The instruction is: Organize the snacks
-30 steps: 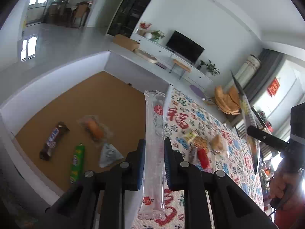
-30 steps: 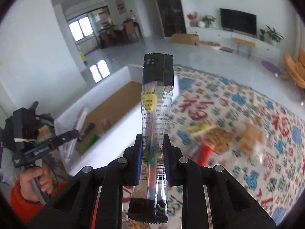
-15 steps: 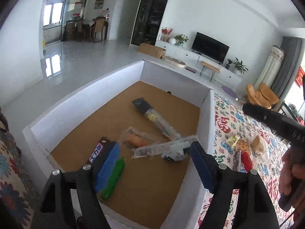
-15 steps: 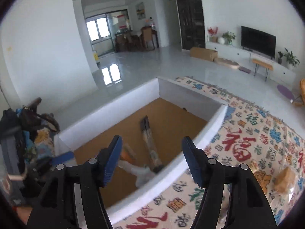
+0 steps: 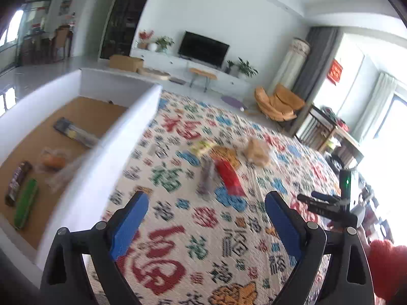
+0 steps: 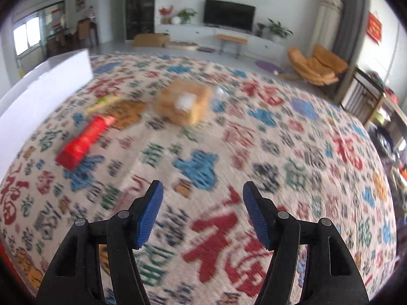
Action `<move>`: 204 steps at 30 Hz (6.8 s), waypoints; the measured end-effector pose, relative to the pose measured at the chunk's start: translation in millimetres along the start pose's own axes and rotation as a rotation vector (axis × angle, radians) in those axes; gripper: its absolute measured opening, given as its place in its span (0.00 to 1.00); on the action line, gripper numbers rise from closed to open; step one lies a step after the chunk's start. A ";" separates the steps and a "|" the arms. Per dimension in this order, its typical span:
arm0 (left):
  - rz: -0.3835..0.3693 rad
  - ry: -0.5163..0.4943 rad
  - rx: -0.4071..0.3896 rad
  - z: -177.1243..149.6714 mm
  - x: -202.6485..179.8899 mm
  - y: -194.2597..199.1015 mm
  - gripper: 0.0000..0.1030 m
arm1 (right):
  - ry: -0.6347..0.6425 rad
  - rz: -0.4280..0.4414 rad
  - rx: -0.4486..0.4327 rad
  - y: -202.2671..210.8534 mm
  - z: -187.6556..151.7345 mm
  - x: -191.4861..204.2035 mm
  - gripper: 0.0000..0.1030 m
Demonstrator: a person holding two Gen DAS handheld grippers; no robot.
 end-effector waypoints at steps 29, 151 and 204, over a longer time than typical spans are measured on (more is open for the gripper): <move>0.347 -0.046 0.307 -84.3 38.8 -104.9 1.00 | -0.127 -0.021 0.082 -28.0 -54.2 -39.3 0.79; 0.212 0.104 0.164 -72.7 44.9 -79.5 0.99 | -0.119 0.065 0.015 -7.3 -35.1 -17.2 0.79; 0.195 0.133 0.150 -71.2 52.3 -79.5 0.99 | -0.065 0.152 0.240 5.1 -19.9 2.7 0.14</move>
Point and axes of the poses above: each gripper's, at about its wrist camera, not at the fingertips, and y roughly against the way its jaws point, x to its left, z to its top, the point moved 8 cm from there along -y, roughly the way its jaws point, and after that the axes turned 15 degrees about -z, right-handed, at the moved point
